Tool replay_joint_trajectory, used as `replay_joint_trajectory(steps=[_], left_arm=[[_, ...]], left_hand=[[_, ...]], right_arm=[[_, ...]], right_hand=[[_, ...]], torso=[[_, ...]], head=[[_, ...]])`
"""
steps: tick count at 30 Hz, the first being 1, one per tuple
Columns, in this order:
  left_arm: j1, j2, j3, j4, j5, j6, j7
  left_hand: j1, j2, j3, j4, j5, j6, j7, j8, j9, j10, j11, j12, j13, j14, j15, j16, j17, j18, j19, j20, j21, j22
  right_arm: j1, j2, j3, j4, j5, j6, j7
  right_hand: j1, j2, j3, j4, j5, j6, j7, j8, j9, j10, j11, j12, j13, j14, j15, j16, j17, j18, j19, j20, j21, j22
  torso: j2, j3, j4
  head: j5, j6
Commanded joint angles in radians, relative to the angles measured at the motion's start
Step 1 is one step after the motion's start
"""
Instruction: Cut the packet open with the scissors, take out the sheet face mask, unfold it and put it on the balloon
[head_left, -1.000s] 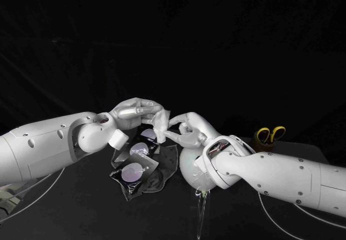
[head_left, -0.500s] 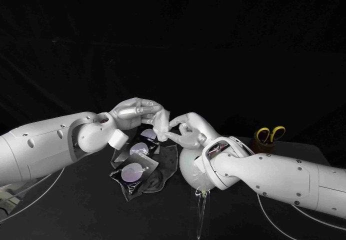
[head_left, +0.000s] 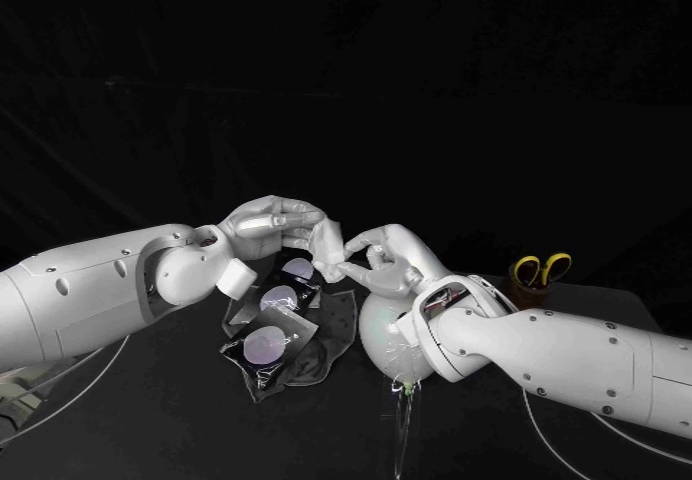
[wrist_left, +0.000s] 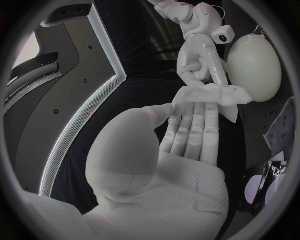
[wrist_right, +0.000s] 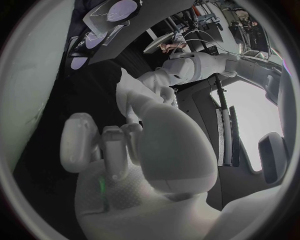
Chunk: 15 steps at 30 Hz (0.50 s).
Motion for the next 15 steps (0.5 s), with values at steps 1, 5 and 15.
replay_joint_trajectory(steps=[1, 5, 15], left_arm=[[0.002, 0.0, 0.001, 0.001, 0.001, 0.0, 0.011], [0.002, 0.0, 0.001, 0.0, -0.001, -0.001, 0.011], [0.002, 0.003, 0.001, 0.0, -0.002, 0.0, 0.01]], left_hand=[[0.008, 0.001, 0.044, -0.036, 0.003, 0.001, 0.004, 0.004, 0.002, -0.009, 0.0, -0.001, -0.001, 0.008, 0.002, -0.005, -0.001, 0.01, -0.006, 0.0, 0.005, 0.001], [0.008, 0.001, 0.044, -0.036, 0.003, 0.001, 0.004, 0.004, 0.002, -0.009, 0.0, -0.001, -0.001, 0.008, 0.002, -0.005, -0.001, 0.01, -0.006, 0.0, 0.005, 0.001], [0.008, 0.001, 0.044, -0.036, 0.003, 0.001, 0.004, 0.004, 0.002, -0.009, 0.0, -0.001, -0.001, 0.008, 0.002, -0.005, -0.001, 0.01, -0.006, 0.0, 0.005, 0.001]], right_arm=[[0.0, -0.008, 0.0, 0.01, -0.001, 0.001, 0.015], [0.0, -0.017, 0.0, 0.02, 0.0, 0.011, 0.015], [0.0, -0.013, 0.0, 0.023, 0.004, 0.041, 0.012]], right_hand=[[-0.016, -0.009, -0.001, 0.004, -0.001, -0.008, -0.004, 0.005, 0.004, 0.045, -0.009, -0.01, 0.17, 0.106, -0.01, 0.003, 0.263, 0.003, -0.001, -0.007, -0.01, 0.179], [-0.035, -0.017, -0.01, 0.013, -0.001, -0.015, -0.002, 0.005, 0.004, 0.042, -0.009, -0.015, 0.168, 0.106, -0.01, 0.003, 0.263, 0.005, -0.004, -0.009, -0.019, 0.177], [-0.078, -0.041, -0.043, 0.044, -0.001, -0.084, 0.037, -0.042, -0.019, 0.022, 0.023, -0.05, 0.149, 0.106, 0.014, 0.003, 0.263, 0.01, -0.024, 0.005, -0.063, 0.166]], torso=[[-0.001, -0.0002, -0.0001], [-0.001, -0.0002, -0.0002], [0.0, -0.0008, 0.0007]], head=[[0.001, 0.0], [0.001, 0.0], [-0.001, -0.001]])
